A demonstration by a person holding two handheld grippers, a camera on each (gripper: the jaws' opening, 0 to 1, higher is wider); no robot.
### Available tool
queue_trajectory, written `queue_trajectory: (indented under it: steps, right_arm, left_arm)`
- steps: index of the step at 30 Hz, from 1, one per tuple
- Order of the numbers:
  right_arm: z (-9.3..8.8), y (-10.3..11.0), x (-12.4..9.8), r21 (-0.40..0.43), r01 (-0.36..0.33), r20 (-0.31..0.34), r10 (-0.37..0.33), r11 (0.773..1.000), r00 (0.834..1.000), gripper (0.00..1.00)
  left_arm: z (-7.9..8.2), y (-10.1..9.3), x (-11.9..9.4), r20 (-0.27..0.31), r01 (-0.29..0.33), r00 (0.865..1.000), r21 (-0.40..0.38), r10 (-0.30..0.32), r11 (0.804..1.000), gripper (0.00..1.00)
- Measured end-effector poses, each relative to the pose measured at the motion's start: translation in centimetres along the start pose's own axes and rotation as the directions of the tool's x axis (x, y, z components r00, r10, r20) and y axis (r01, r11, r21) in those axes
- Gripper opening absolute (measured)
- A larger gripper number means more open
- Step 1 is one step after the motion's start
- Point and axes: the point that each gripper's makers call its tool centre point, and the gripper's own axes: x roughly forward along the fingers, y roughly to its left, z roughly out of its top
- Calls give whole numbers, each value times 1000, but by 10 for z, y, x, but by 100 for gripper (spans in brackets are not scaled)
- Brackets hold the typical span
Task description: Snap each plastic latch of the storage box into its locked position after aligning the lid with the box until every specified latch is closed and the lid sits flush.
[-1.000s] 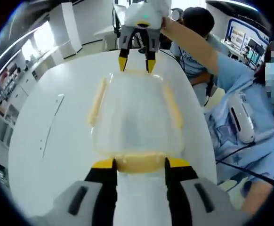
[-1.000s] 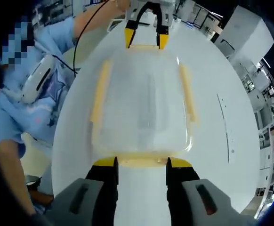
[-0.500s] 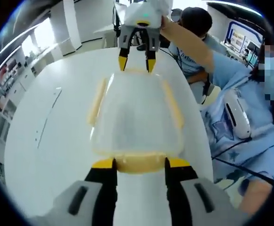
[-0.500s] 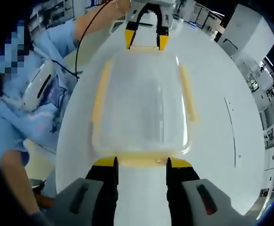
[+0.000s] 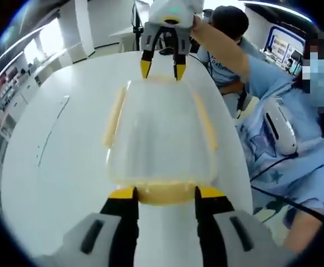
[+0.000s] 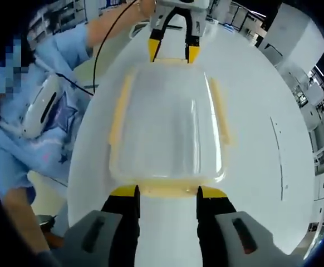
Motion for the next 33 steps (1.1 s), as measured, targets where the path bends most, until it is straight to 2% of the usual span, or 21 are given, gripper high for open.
queue_trajectory:
  steps: [11,33]
  right_arm:
    - [-3,-6,5,21,-7,-6,7,1000,1000,39]
    - [-3,2,14,62,-54,15,53,997,998,39]
  left_arm:
    - [-2,13,4,23,-1,1000,-18,1,1000,39]
    - [-5,16,7,55,42,998,-27,-40,999,39]
